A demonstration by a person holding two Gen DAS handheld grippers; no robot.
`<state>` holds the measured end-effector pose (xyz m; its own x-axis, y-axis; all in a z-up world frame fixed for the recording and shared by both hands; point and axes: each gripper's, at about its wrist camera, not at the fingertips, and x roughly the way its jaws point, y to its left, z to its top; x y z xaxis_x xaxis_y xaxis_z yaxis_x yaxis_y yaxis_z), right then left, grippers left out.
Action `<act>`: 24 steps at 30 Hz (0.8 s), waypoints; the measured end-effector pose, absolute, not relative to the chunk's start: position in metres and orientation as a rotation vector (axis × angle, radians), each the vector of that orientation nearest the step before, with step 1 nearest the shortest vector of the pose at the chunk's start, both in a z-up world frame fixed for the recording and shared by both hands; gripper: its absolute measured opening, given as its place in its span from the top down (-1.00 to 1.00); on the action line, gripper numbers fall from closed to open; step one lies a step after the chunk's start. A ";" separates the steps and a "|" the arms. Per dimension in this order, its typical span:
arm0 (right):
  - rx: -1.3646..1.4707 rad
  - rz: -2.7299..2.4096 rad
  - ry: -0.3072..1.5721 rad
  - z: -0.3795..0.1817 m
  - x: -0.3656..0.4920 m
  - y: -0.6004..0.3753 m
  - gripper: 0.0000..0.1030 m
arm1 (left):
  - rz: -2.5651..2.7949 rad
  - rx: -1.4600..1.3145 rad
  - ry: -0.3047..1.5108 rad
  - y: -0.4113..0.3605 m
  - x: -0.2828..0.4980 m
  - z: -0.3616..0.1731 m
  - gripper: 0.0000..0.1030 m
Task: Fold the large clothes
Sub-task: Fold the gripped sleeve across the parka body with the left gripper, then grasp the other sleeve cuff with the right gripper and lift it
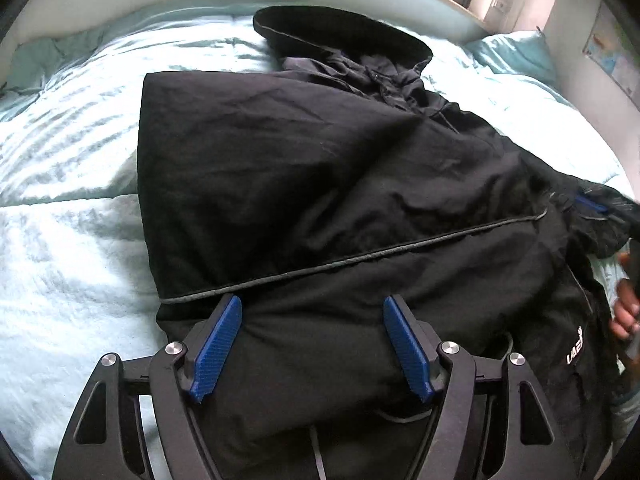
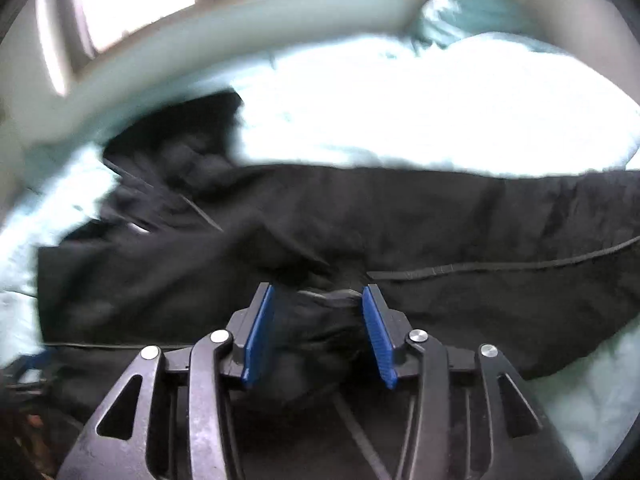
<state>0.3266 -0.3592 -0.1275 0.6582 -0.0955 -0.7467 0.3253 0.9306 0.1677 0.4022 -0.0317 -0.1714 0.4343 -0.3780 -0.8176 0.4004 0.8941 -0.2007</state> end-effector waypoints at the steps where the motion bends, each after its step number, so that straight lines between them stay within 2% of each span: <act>1: 0.284 -0.212 0.814 -0.120 0.326 -0.348 0.02 | -0.483 0.019 1.011 -0.031 0.402 -0.172 -0.46; 4: 0.223 -0.146 0.877 -0.124 0.341 -0.314 0.03 | -0.475 0.041 0.993 -0.033 0.397 -0.172 -0.47; 8: 0.153 -0.184 1.052 -0.189 0.361 -0.300 0.03 | -0.477 0.056 0.945 -0.034 0.390 -0.173 -0.48; 9: 0.176 -0.162 1.038 -0.206 0.359 -0.302 0.02 | -0.480 0.054 0.940 -0.033 0.390 -0.173 -0.48; 17: 0.193 -0.138 0.986 -0.199 0.347 -0.306 -0.01 | -0.477 0.057 0.907 -0.031 0.385 -0.174 -0.48; 21: 0.172 -0.114 0.986 -0.190 0.342 -0.299 -0.18 | -0.449 0.099 0.936 -0.038 0.386 -0.168 -0.48; 24: 0.234 -0.061 0.989 -0.167 0.326 -0.320 -0.19 | -0.426 0.158 0.957 -0.049 0.381 -0.149 -0.48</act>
